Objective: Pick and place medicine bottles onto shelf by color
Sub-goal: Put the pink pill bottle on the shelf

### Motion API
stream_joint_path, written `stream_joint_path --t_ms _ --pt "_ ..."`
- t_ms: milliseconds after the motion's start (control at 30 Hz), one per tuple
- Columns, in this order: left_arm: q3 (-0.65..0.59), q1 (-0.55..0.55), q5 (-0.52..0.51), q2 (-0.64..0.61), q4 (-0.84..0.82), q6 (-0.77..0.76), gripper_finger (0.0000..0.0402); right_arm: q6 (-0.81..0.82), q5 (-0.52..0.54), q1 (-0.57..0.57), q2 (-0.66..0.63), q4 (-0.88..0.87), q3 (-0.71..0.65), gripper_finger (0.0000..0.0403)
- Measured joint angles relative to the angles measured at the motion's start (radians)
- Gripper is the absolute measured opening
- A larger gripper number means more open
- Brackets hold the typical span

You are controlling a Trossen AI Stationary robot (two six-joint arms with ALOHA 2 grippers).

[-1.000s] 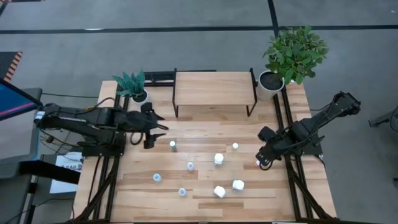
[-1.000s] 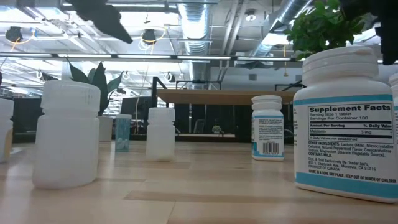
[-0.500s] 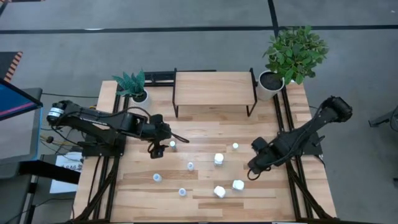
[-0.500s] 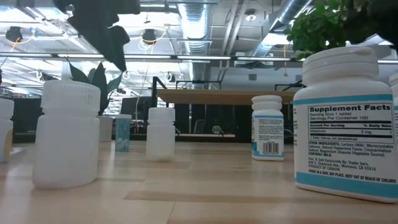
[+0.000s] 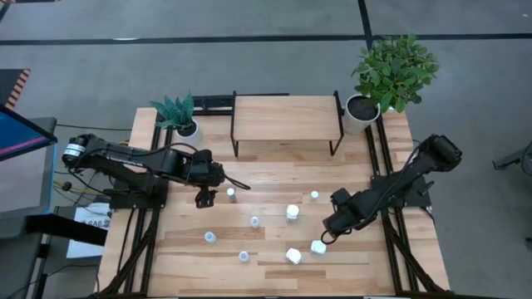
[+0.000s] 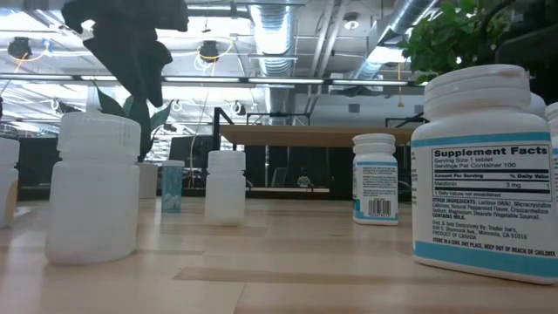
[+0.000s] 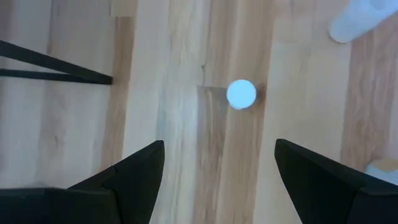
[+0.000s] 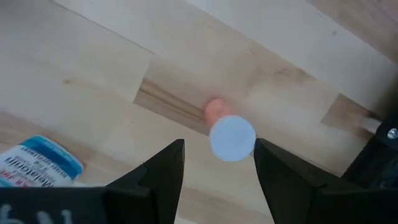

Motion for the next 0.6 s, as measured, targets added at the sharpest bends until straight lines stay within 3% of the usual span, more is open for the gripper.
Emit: stream_joint_path --t_ms 233,600 --pt "0.000 0.000 -0.003 0.000 0.005 -0.016 0.0292 -0.012 0.004 -0.010 -0.003 -0.085 0.000 0.0216" --pt "0.000 0.000 -0.010 0.000 0.007 -0.017 0.0292 -0.062 0.005 -0.018 0.019 -0.014 0.001 0.0216"
